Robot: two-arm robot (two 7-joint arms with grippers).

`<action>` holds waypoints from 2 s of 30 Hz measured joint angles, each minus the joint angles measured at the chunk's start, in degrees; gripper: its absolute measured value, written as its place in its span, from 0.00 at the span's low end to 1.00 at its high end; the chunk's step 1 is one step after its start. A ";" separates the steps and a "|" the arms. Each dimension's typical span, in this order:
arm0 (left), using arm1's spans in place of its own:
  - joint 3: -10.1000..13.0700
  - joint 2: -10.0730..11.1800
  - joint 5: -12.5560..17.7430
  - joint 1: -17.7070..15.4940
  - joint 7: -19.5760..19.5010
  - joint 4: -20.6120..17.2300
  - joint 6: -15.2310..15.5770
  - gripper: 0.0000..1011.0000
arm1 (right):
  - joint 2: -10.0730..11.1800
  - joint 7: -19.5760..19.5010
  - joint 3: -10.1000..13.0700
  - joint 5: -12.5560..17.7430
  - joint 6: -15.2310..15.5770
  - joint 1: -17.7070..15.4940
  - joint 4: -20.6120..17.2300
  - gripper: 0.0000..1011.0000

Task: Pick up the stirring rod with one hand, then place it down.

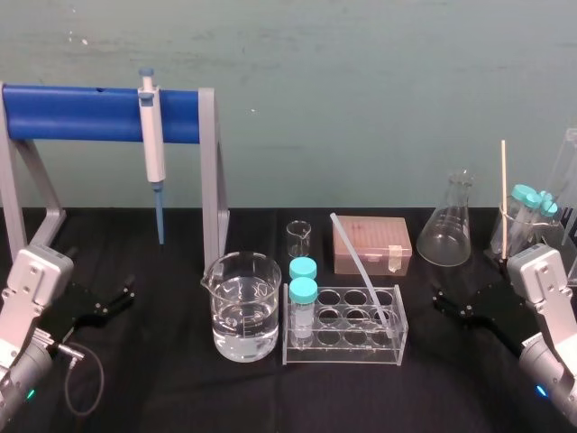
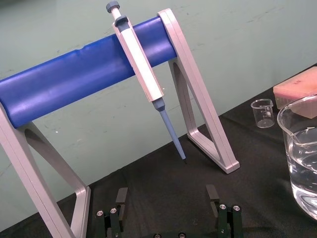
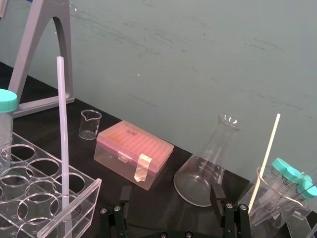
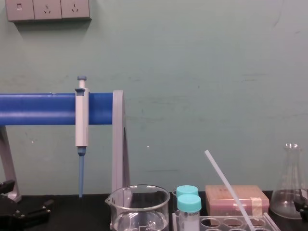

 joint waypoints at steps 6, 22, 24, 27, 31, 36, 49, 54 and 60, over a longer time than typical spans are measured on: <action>0.00 0.00 0.00 0.00 0.00 0.00 0.00 0.99 | 0.00 0.00 0.00 0.00 0.00 0.00 0.00 0.99; 0.00 0.00 0.00 0.00 0.00 0.00 0.00 0.99 | 0.00 0.00 0.00 0.00 0.00 0.00 0.00 0.99; 0.00 0.00 0.00 0.00 0.00 0.00 0.00 0.99 | 0.00 0.00 0.00 0.00 0.00 0.00 0.00 0.99; 0.00 0.00 0.00 0.00 0.00 0.00 0.00 0.99 | 0.00 0.00 0.00 0.00 0.00 0.00 0.00 0.99; 0.00 0.00 0.00 0.00 0.00 0.00 0.00 0.99 | 0.00 0.00 0.00 0.00 0.00 0.00 0.00 0.99; 0.00 0.00 0.00 0.00 0.00 0.00 0.00 0.99 | 0.00 0.00 0.00 0.00 0.00 0.00 0.00 0.99; 0.00 0.00 0.00 0.00 0.00 0.00 0.00 0.99 | 0.00 0.00 0.00 0.00 0.00 0.00 0.00 0.99; 0.00 0.00 0.00 0.00 0.00 0.00 0.00 0.99 | 0.00 0.00 0.00 0.00 0.00 0.00 0.00 0.99; 0.00 0.00 0.00 0.00 0.00 0.00 0.00 0.99 | 0.00 0.00 0.00 0.00 0.00 0.00 0.00 0.99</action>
